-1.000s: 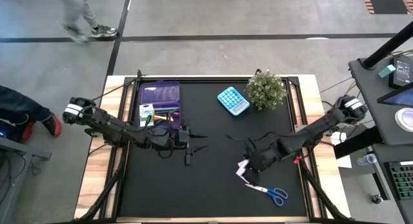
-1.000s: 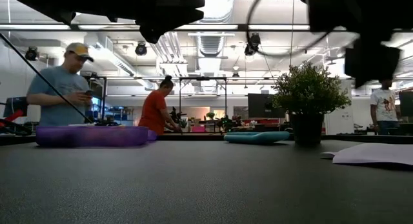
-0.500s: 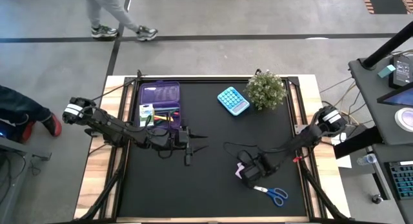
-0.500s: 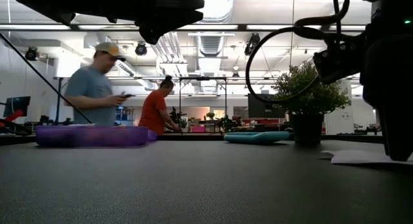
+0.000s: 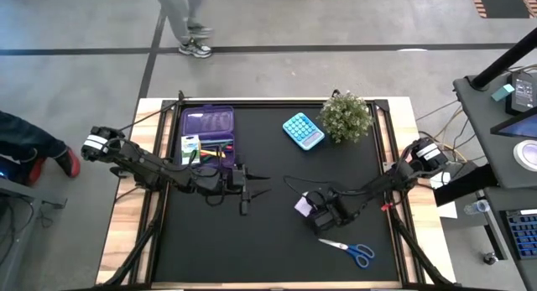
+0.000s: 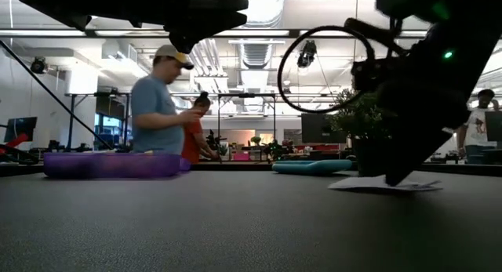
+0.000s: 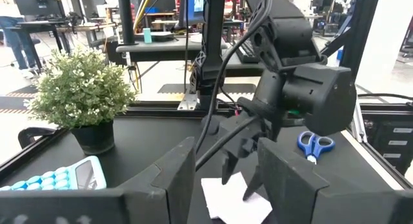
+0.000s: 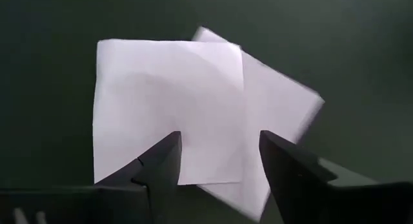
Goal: Pack school essentials
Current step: Put the white sticky notes into the purple supply box
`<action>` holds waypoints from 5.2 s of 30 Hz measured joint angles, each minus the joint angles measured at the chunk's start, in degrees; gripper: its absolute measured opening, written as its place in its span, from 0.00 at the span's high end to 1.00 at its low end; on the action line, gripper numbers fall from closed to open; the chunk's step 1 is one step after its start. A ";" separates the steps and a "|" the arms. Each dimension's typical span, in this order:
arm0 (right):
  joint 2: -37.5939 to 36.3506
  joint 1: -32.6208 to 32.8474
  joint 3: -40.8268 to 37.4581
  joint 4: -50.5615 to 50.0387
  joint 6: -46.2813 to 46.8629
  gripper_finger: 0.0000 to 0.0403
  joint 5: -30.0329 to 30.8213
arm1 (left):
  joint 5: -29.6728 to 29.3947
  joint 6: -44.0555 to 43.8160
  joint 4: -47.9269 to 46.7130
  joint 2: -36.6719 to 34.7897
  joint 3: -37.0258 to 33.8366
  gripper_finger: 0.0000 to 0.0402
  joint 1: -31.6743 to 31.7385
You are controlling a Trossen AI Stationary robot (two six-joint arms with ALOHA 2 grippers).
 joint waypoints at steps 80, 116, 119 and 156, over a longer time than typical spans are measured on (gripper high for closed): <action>-26.20 -0.95 -15.94 6.25 0.58 0.83 0.06 | 12.42 -4.42 -24.18 37.81 28.04 0.99 0.97; -26.18 -4.02 -32.26 33.60 5.96 0.26 -0.18 | 7.39 -2.99 -12.65 42.33 29.62 1.00 4.28; -26.18 -4.28 -32.37 34.60 5.39 0.26 0.27 | 7.32 -3.02 -12.71 43.04 29.64 1.00 4.78; -15.36 -5.63 -31.51 52.67 0.17 0.47 -0.03 | 7.12 -5.90 -12.52 44.17 29.73 1.00 6.25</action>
